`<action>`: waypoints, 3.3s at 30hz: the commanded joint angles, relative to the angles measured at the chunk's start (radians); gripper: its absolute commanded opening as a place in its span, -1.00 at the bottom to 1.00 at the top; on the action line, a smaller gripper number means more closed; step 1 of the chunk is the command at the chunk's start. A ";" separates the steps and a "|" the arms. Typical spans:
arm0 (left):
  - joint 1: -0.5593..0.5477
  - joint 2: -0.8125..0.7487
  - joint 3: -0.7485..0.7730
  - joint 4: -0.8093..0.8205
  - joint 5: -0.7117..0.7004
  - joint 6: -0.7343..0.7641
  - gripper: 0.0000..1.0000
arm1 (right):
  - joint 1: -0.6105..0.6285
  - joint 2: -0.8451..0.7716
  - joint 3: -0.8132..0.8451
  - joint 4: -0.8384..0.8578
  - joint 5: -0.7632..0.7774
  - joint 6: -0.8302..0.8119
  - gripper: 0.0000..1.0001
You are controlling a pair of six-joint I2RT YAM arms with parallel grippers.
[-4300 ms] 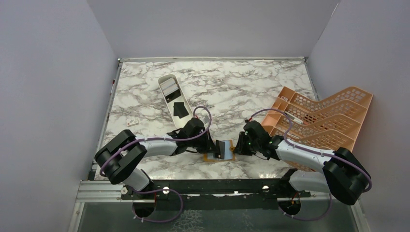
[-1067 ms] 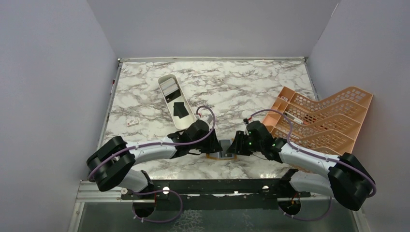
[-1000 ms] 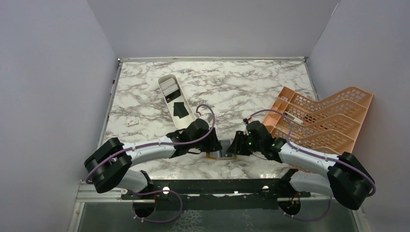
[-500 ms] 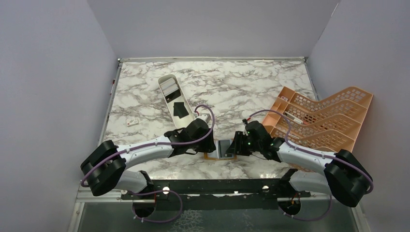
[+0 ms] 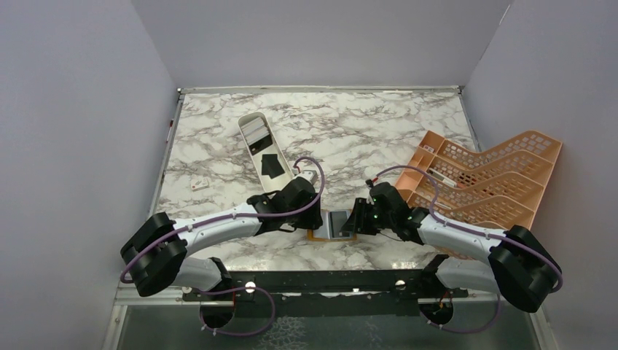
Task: Put the credit cards into the card holder
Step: Turn over the card holder at the center of the board.
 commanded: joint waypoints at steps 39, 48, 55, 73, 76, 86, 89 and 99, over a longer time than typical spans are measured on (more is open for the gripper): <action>0.002 0.050 -0.023 0.090 0.043 -0.005 -1.00 | 0.006 -0.047 -0.014 0.006 0.009 -0.009 -0.10; 0.010 0.002 -0.117 0.176 0.077 -0.070 -1.00 | 0.006 -0.058 -0.016 -0.047 0.063 -0.014 -0.09; 0.010 -0.030 -0.133 0.176 0.046 -0.089 -1.00 | 0.006 -0.078 -0.015 -0.071 0.060 -0.001 -0.08; 0.010 -0.029 -0.148 0.188 0.040 -0.102 -1.00 | 0.006 0.001 -0.031 0.022 0.016 0.011 -0.05; 0.010 -0.026 -0.150 0.191 0.040 -0.102 -1.00 | 0.006 0.007 -0.026 0.022 0.018 0.012 -0.02; 0.010 -0.023 -0.157 0.204 0.044 -0.102 -1.00 | 0.007 0.043 -0.021 0.072 -0.036 0.032 0.01; 0.010 -0.025 -0.158 0.206 0.044 -0.102 -1.00 | 0.007 0.054 -0.023 0.091 -0.048 0.045 0.03; 0.010 -0.032 -0.167 0.208 0.040 -0.113 -1.00 | 0.007 0.073 -0.076 0.266 -0.138 0.122 0.03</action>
